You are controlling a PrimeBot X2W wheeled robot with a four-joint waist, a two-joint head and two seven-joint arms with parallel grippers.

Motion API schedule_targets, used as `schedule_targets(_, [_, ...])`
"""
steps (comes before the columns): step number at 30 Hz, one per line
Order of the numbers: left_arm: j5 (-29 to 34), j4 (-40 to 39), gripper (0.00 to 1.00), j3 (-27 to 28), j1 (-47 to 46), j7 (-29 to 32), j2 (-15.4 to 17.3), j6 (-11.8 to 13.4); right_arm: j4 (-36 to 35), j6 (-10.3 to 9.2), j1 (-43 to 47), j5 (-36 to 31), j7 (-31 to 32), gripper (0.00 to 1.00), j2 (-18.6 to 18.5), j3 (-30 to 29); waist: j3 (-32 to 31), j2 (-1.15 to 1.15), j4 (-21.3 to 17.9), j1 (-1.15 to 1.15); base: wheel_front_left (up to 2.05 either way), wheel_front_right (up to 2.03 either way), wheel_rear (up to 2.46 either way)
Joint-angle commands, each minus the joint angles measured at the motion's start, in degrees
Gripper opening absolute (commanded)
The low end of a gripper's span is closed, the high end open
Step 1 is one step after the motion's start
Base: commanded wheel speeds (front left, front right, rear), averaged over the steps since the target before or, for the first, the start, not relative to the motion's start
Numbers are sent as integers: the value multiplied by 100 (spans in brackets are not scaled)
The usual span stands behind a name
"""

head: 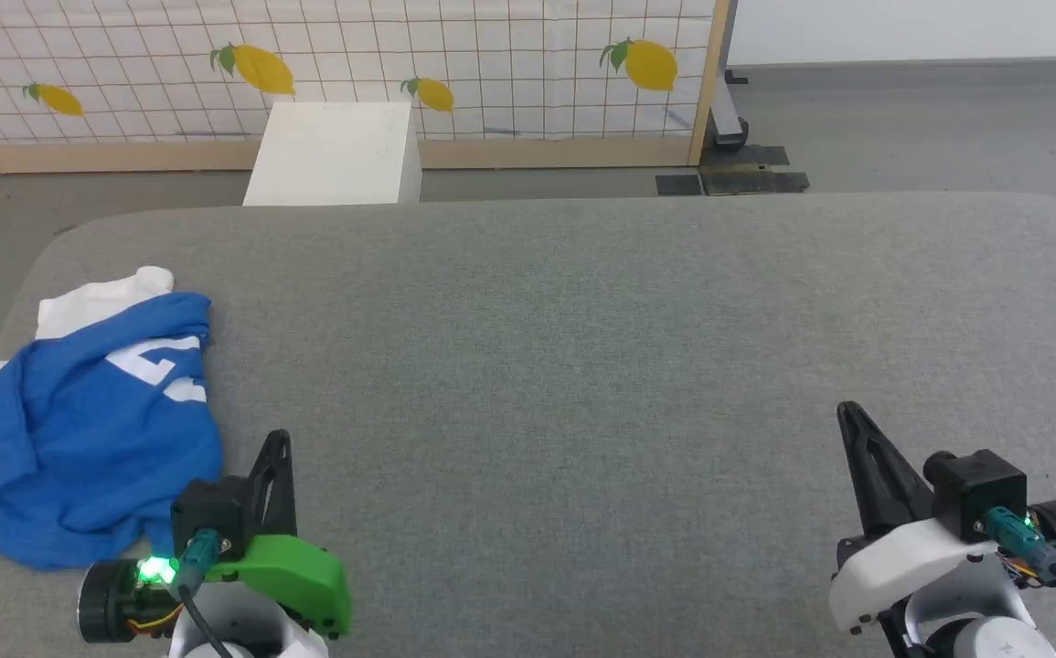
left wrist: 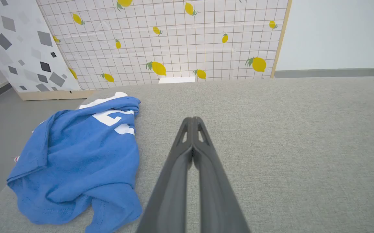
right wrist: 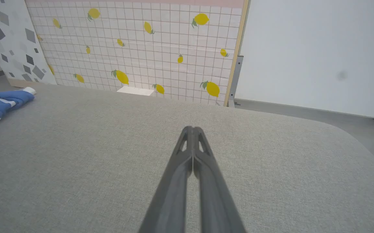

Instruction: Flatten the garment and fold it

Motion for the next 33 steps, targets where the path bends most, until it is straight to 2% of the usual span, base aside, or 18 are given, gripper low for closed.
schedule_targets(1, [74, -16, 0, 10, -99, 7, -26, -47, 7, -9, -89, -36, -17, 0, 14, 6, 0, 68, 0, 0, 0, 0, 0])
schedule_targets(14, [74, -16, 0, 10, -99, 7, -26, -47, 7, -9, -89, -36, -17, 0, 14, 6, 0, 68, 0, 0, 0, 0, 0])
schedule_targets(15, [-5, 0, 100, -1, 2, 0, 1, 3, -1, 0, 1, 2, 0, 100, -1, 0, 0, 0, 0, 0, 0, 0, 0])
schedule_targets(33, [-193, 204, 100, -179, -70, -201, -3, -76, 160, -1, 30, 192, -203, 100, 0, -87, -17, 9, -2, 0, 0, 0, 0])
